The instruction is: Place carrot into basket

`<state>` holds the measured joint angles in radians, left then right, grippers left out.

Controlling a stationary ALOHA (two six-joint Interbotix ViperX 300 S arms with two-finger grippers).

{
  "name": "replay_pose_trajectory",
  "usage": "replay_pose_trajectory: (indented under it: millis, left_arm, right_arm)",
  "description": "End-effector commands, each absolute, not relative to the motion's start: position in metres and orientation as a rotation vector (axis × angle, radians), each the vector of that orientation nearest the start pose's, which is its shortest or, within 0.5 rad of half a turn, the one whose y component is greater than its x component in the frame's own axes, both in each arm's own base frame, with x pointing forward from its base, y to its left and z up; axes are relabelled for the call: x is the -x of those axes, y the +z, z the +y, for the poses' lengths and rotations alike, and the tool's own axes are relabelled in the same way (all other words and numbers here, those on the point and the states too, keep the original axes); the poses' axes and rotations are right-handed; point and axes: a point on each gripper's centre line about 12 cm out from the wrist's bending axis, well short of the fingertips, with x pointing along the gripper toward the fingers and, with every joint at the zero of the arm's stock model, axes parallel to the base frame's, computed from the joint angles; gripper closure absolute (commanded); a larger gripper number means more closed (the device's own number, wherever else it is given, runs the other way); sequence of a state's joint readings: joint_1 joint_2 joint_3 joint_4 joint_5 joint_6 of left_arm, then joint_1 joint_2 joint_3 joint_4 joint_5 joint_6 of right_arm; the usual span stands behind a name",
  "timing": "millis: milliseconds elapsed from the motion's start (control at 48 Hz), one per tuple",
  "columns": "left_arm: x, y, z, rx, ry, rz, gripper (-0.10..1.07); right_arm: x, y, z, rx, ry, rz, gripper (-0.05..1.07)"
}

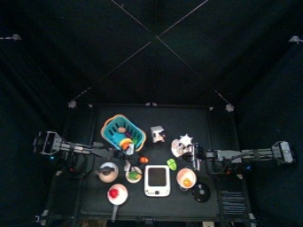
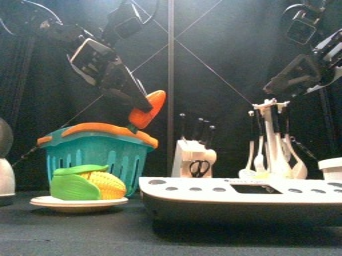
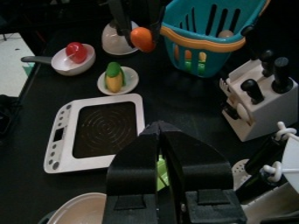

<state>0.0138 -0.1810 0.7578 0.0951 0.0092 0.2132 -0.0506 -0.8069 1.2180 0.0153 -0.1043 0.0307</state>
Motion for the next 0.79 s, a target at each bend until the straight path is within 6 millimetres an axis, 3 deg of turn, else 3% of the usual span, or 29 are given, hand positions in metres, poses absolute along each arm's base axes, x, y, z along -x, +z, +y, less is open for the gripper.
replay_pose_trajectory:
  millis: [0,125,312,521,667,771]
  left_arm:
    - [-0.359,0.219,0.006,-0.271,-0.056,0.502,0.43]
    - [-0.353,0.238,0.015,-0.196,0.0,0.411,0.43]
    - [-0.308,0.256,0.056,-0.089,0.168,0.337,0.43]
    - [-0.263,0.245,0.08,-0.066,0.288,0.316,0.42]
    - [-0.246,0.231,0.093,-0.021,0.355,0.349,0.39]
    - [-0.24,0.225,0.1,0.012,0.395,0.364,0.29]
  right_arm:
    - [-0.214,0.226,-0.011,-0.056,-0.061,0.295,1.02]
    - [-0.215,0.229,-0.01,-0.055,-0.053,0.286,1.02]
    - [-0.215,0.229,-0.01,-0.056,-0.055,0.284,1.02]
    - [-0.216,0.231,-0.011,-0.056,-0.059,0.281,1.02]
    - [-0.216,0.23,-0.012,-0.056,-0.061,0.284,1.02]
    - [-0.216,0.23,-0.012,-0.056,-0.061,0.285,1.02]
